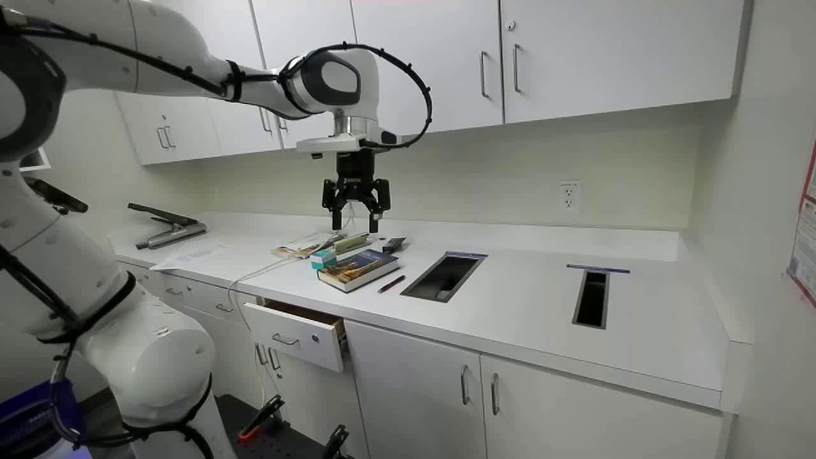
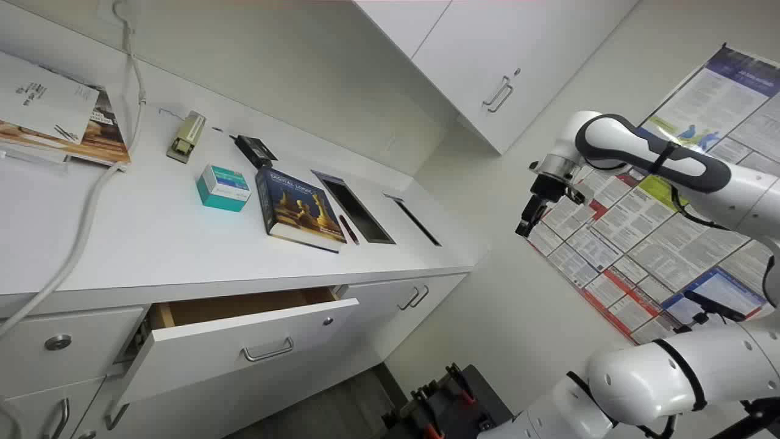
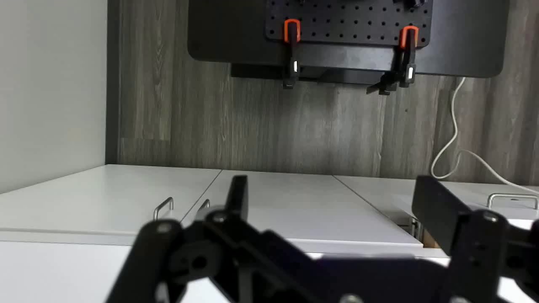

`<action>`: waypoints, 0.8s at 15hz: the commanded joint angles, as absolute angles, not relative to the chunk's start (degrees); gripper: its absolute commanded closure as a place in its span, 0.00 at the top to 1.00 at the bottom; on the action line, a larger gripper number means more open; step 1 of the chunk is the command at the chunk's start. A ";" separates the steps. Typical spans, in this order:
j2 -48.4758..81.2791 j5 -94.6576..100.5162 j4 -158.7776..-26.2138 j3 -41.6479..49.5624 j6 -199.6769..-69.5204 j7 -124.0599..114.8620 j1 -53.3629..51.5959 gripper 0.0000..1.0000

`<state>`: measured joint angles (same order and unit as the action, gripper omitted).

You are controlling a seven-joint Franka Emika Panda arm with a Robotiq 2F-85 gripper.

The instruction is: Open the drawer

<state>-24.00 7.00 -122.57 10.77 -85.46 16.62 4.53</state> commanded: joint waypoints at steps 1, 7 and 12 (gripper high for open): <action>-23.92 6.92 -122.42 10.60 -85.32 16.69 4.74 1.00; -25.93 7.40 -124.13 9.55 -86.89 17.32 3.87 1.00; -31.77 8.07 -131.14 4.82 -89.59 19.44 -0.09 1.00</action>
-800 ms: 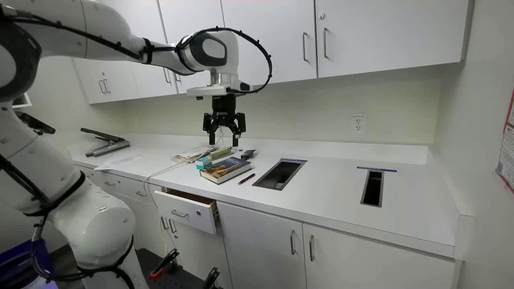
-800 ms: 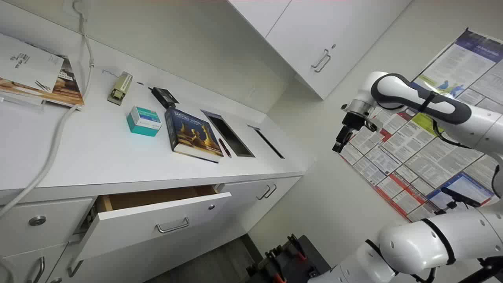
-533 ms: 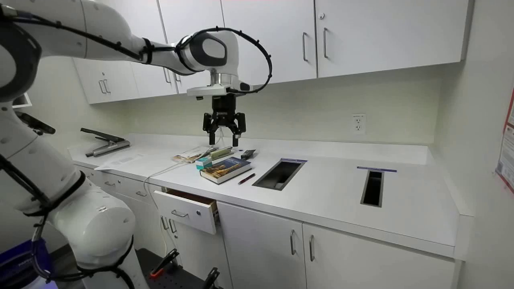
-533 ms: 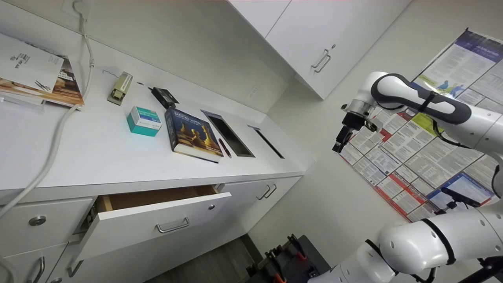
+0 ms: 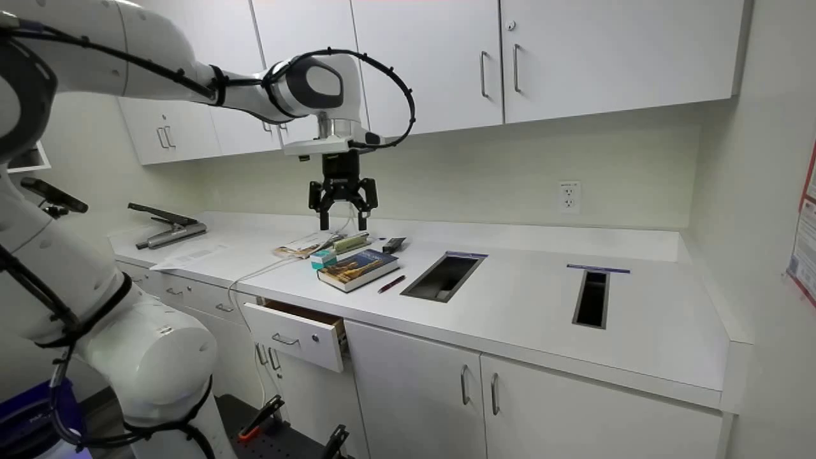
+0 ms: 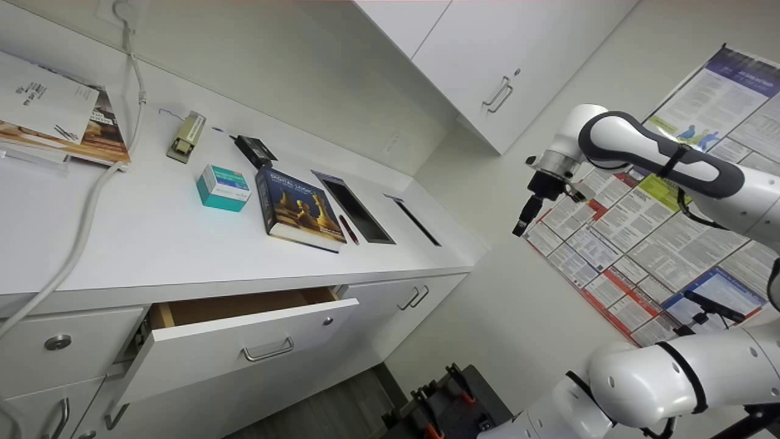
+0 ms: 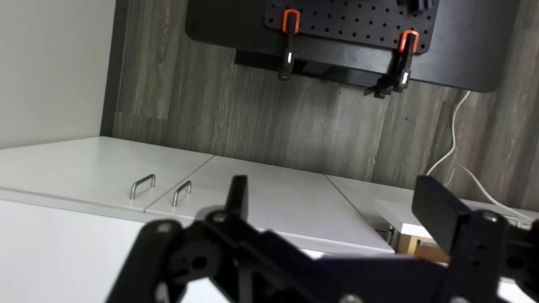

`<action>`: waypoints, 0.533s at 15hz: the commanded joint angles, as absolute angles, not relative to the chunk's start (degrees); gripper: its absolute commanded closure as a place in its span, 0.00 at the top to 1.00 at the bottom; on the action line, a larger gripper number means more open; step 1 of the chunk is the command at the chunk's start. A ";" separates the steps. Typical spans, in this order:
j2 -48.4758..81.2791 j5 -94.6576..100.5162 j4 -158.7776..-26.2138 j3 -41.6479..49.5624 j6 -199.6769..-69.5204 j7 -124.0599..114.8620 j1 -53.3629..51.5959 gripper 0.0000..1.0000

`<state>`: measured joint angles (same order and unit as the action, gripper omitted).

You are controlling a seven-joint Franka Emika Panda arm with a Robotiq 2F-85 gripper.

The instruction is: Open the drawer

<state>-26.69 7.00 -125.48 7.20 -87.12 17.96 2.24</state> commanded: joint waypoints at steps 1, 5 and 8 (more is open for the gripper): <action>-32.51 7.70 -132.34 3.92 -89.80 19.62 -1.15 1.00; -33.77 6.11 -139.37 -0.29 -97.63 17.83 -5.96 1.00; -31.65 3.93 -144.40 -3.18 -107.01 17.49 -9.77 1.00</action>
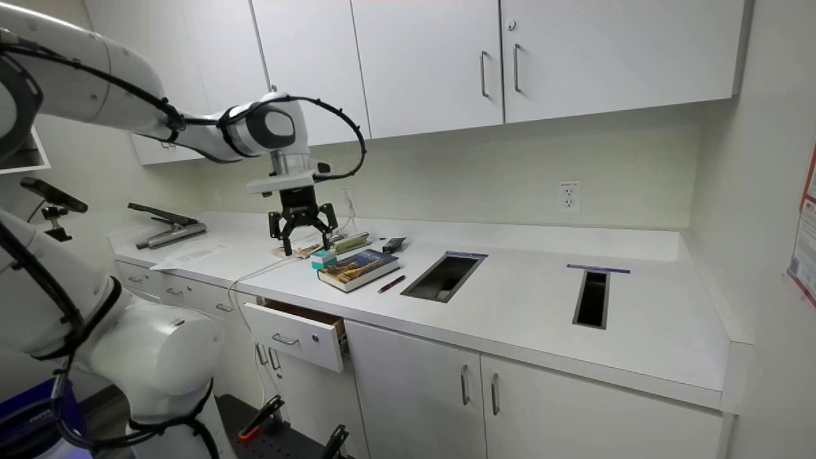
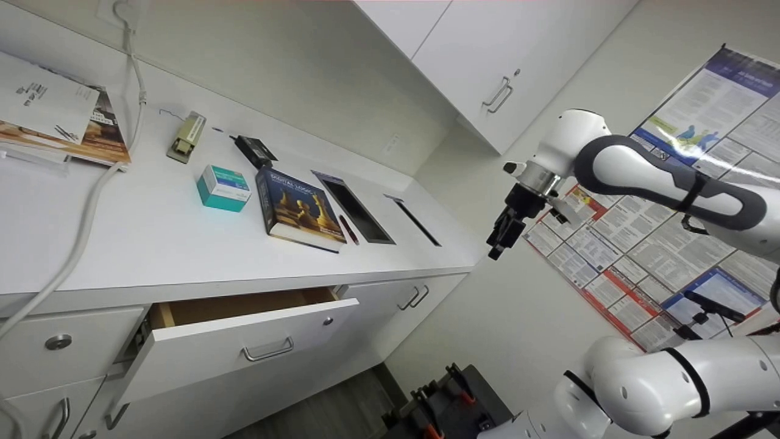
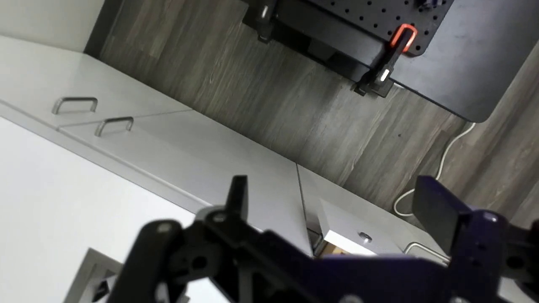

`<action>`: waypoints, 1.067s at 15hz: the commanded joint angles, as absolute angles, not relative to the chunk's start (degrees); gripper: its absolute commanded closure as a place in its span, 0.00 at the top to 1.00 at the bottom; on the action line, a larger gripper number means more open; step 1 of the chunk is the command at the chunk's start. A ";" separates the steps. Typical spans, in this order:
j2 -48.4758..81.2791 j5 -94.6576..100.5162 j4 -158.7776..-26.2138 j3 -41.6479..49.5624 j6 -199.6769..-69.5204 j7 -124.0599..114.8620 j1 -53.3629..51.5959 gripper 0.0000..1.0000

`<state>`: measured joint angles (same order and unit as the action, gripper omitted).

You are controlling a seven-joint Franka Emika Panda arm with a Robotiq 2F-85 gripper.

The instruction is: Open the drawer

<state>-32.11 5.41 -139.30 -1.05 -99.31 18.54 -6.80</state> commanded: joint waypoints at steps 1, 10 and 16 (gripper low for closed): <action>-30.87 3.17 -145.68 -3.89 -109.43 18.02 -11.07 1.00; -29.10 3.19 -147.21 -5.26 -111.04 18.60 -13.29 1.00; -24.82 6.93 -147.16 -15.46 -109.60 17.18 -20.16 1.00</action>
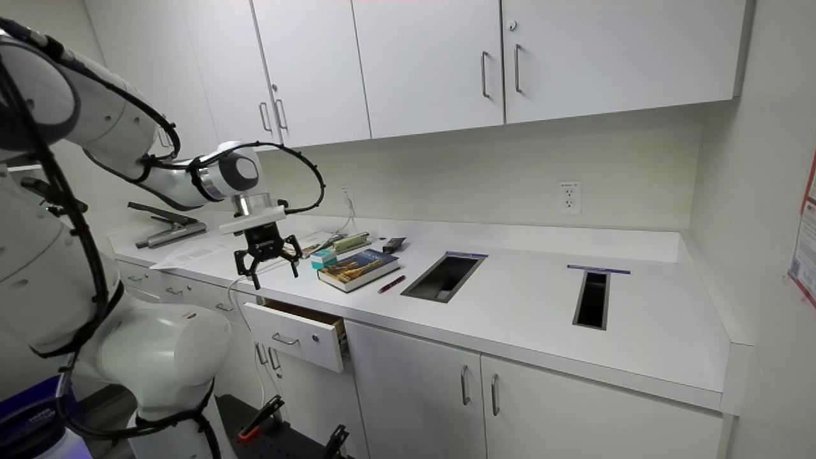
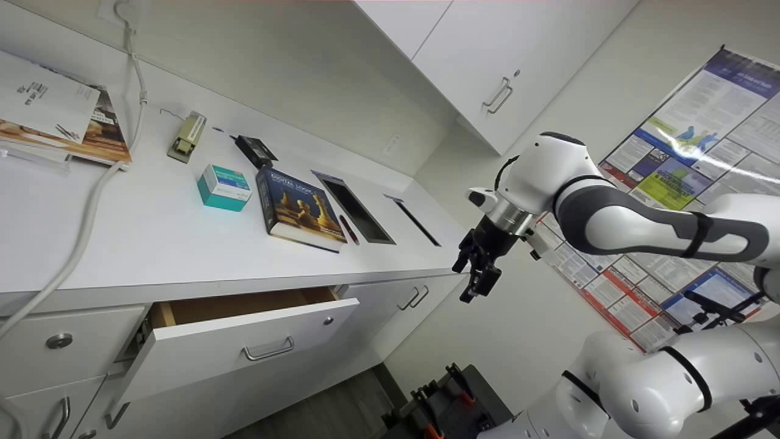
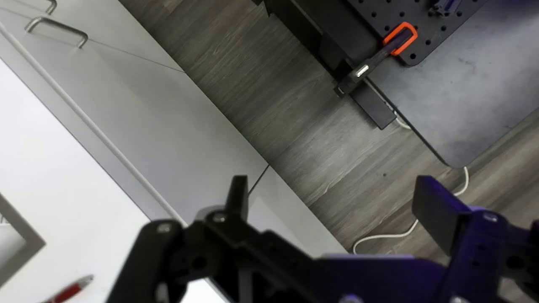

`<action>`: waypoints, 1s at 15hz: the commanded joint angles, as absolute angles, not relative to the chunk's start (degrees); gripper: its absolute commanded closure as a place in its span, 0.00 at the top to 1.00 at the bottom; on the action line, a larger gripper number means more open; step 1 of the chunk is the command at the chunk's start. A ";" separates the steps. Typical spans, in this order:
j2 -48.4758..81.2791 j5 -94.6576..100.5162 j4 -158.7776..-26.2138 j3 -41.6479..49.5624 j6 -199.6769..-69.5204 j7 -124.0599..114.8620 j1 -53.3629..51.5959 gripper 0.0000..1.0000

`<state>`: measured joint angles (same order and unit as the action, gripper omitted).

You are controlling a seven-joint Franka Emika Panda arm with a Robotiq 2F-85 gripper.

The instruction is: Open the drawer

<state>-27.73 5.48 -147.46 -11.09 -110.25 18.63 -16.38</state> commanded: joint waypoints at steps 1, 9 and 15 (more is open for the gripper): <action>-22.83 7.74 -147.28 -17.73 -111.05 16.56 -21.43 1.00; -2.05 27.16 -145.23 -27.81 -128.20 10.58 -23.82 1.00; 2.38 32.82 -146.02 -26.99 -131.50 10.12 -24.93 1.00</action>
